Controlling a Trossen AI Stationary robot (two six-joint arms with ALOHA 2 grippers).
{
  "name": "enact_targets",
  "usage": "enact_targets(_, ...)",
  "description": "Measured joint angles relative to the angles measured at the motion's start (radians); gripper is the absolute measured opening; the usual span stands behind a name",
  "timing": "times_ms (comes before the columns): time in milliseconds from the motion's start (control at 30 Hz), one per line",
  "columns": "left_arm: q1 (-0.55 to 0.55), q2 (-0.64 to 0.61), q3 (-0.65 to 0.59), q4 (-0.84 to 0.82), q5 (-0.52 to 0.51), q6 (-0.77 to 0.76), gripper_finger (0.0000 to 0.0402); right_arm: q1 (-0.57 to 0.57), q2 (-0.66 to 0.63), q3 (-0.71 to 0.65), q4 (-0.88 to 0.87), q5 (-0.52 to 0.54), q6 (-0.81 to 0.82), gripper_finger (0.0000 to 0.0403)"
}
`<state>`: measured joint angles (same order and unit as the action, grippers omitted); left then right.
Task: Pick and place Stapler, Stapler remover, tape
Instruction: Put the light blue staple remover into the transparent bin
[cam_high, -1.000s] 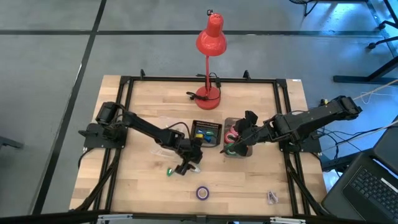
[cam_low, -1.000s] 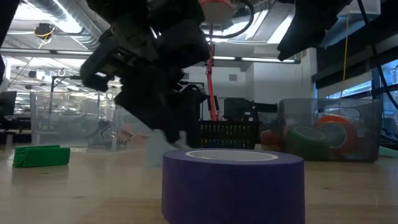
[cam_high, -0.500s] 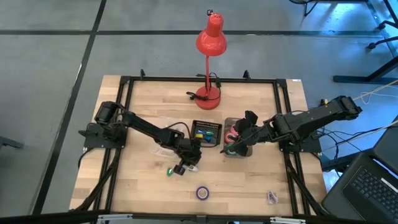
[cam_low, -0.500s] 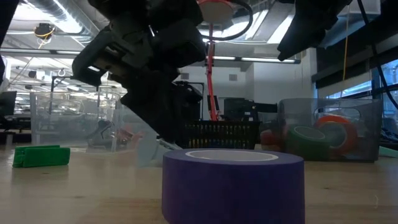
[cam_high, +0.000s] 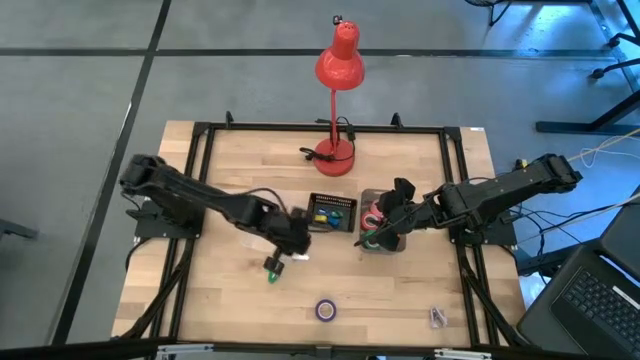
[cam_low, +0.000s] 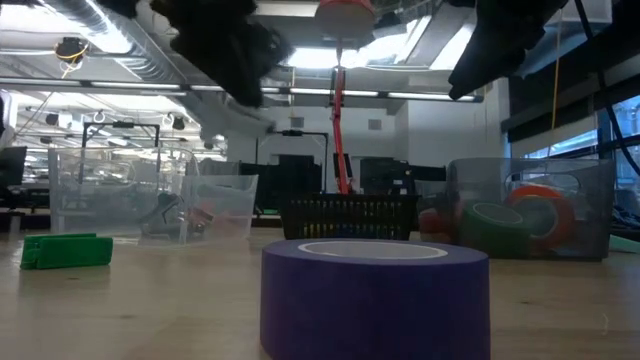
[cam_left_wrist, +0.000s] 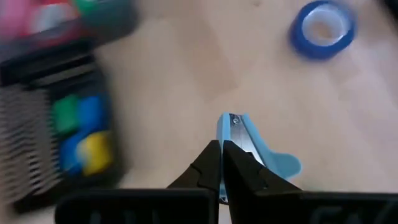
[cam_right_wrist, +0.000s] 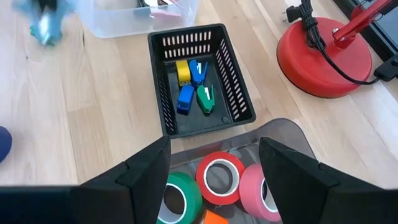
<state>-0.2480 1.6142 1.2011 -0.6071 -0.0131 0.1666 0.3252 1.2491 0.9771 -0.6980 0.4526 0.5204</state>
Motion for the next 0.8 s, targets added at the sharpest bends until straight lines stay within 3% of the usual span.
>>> enact_targets(133,0.014,-0.073,0.000,-0.132,-0.208,-0.003,0.0003,0.000,0.000,0.000,-0.003,0.000,0.007,0.0246)
enact_targets(200,0.039,-0.094,0.000,-0.167,-0.249,-0.020,0.0003,0.000,0.000,0.000,-0.004,0.000,0.018,0.0246)
enact_targets(533,0.177,-0.088,-0.002,-0.428,-0.246,-0.161,0.0003,0.022,0.000,0.000,-0.005,0.000,0.025,0.0246)
enact_targets(700,0.185,-0.088,-0.002,-0.410,-0.107,-0.147,0.0003,0.025,0.000,0.000,-0.006,0.000,0.026,0.0246)
enact_targets(800,0.185,-0.081,-0.002,-0.409,-0.081,-0.139,0.0011,0.026,0.000,0.000,-0.006,0.000,0.027,0.0246)
